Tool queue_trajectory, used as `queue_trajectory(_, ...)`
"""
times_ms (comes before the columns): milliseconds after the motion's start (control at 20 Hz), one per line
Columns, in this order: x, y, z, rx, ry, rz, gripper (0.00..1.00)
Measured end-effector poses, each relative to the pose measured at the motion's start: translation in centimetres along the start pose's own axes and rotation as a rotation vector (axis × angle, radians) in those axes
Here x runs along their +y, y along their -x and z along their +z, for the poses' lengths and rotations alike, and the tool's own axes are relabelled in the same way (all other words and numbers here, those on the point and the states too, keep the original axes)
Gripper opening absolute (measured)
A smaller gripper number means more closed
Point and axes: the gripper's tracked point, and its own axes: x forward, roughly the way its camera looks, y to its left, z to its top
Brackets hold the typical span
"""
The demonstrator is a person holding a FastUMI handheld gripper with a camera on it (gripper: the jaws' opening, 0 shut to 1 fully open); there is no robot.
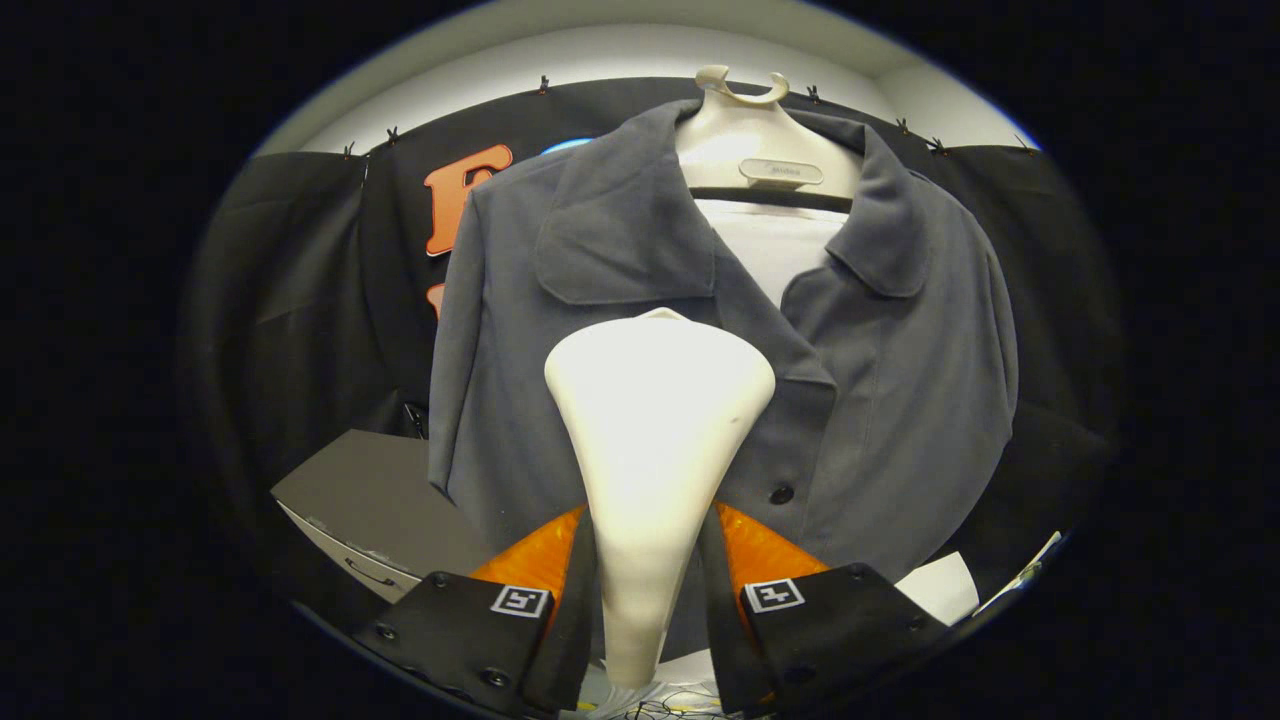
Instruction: Iron the clothes twice with a garment steamer, once on the left side and once on the right side.
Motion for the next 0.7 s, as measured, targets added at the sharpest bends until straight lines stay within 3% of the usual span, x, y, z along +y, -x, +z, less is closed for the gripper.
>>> queue_trajectory(700,-0.8,-1.4,-8.2,0.128,-0.026,0.000,0.57)
